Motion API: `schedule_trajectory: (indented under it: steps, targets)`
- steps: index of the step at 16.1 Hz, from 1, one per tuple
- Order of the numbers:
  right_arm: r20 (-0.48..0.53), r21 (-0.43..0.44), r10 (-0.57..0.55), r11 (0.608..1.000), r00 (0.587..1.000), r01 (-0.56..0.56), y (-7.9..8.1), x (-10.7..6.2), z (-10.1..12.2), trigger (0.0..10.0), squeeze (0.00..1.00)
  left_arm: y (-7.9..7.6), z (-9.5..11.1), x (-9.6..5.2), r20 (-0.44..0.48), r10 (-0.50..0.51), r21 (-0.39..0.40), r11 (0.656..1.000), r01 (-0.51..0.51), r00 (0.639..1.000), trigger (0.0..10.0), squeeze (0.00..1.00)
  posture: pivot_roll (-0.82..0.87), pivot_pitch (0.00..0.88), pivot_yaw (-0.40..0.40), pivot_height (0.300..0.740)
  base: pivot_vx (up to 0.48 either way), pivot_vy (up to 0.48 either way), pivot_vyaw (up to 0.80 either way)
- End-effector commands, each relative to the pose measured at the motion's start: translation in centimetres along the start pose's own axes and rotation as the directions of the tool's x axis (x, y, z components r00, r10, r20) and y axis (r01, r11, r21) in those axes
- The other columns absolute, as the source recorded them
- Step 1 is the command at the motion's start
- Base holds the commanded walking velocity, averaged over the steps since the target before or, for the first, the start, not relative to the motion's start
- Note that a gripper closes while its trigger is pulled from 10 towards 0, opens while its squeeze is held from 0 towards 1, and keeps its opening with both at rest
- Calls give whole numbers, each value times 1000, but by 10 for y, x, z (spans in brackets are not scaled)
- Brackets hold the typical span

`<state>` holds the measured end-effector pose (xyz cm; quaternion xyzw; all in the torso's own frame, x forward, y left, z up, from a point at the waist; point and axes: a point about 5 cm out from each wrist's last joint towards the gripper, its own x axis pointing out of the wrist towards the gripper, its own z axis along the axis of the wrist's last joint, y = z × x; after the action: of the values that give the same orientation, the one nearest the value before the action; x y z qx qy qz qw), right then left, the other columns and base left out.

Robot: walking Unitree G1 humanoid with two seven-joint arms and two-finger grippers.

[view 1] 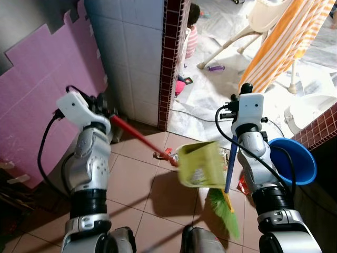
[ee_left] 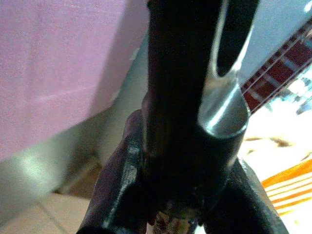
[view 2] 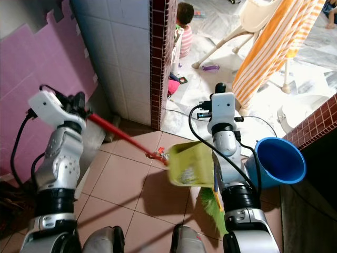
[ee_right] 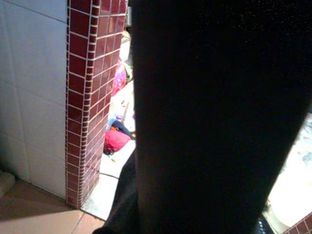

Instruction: Sweep floor

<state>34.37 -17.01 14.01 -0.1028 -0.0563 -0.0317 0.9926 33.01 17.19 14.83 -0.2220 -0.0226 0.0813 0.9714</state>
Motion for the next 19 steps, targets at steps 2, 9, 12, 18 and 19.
schedule_trajectory:
  steps: [2, 9, 12, 18, 19]
  targets:
    - [33, -6, -5, 1000, 999, 6, 0, 1, 6, 10000, 0, -4, 10, -4, 49, -55, 102, 994, 49, 997, 10000, 0, 12, 99, -28, 740, 0, 0, 0]
    - [16, 45, -58, 997, 998, 58, 5, -7, -5, 10000, 0, 14, -12, -32, -7, -60, 272, 961, 60, 998, 10000, 0, 32, 48, 6, 740, 0, 0, -444]
    - [4, 63, -53, 997, 999, 53, 9, -8, -7, 10000, 0, 14, -18, -36, -24, -63, 285, 956, 68, 998, 10000, 0, 33, 43, 4, 740, 0, 0, -800]
    - [22, 86, -46, 995, 999, 44, 17, 3, 2, 10000, 0, -19, -18, -32, -28, -174, 255, 951, 175, 984, 10000, 0, 28, 46, -6, 740, 0, 0, -800]
    - [22, 86, -46, 995, 999, 44, 17, 3, 2, 10000, 0, -19, -18, -31, -29, -178, 256, 950, 179, 984, 10000, 0, 26, 49, -7, 740, 0, 0, -800]
